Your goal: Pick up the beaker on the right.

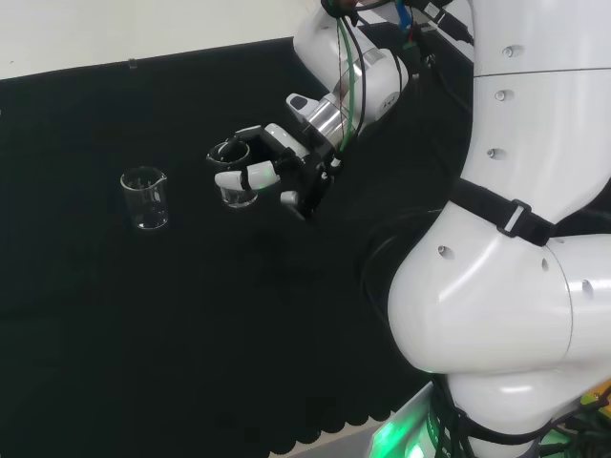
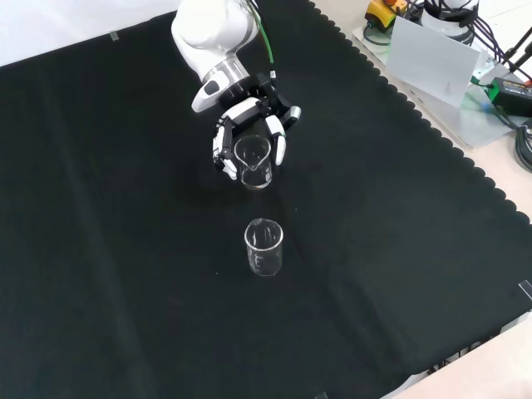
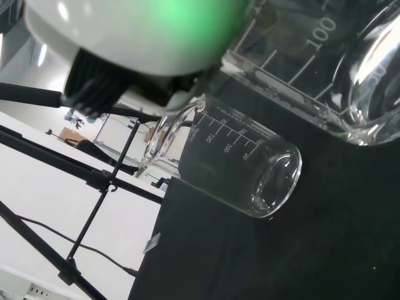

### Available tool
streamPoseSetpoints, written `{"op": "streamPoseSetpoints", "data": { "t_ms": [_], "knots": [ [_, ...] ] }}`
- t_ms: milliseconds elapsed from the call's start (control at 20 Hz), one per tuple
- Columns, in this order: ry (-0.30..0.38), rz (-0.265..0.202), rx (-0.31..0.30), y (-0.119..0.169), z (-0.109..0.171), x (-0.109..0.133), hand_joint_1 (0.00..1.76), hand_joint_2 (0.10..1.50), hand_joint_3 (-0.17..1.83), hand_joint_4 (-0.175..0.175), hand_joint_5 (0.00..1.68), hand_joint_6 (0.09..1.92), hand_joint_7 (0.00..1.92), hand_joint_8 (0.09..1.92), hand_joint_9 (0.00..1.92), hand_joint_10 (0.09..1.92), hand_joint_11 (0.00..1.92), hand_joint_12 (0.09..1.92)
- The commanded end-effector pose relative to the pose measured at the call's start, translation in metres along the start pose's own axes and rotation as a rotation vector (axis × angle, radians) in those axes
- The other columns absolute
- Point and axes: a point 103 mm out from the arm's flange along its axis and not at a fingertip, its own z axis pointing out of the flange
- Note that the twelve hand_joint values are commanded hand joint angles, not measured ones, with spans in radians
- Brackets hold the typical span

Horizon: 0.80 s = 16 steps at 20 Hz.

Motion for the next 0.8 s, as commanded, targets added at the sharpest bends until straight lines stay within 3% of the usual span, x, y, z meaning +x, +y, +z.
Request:
{"op": "streamPoseSetpoints", "data": {
  "t_ms": [50,800],
  "knots": [
    [-0.015,-0.009,0.010,0.0024,-0.0034,0.0069,1.21,0.65,0.71,-0.175,1.24,0.74,1.42,0.28,1.33,0.36,0.89,1.09],
    [-0.018,-0.017,-0.008,0.0018,-0.0130,0.0111,1.21,0.64,0.71,-0.175,1.25,0.72,1.45,0.24,1.36,0.33,0.91,1.08]
  ]
}}
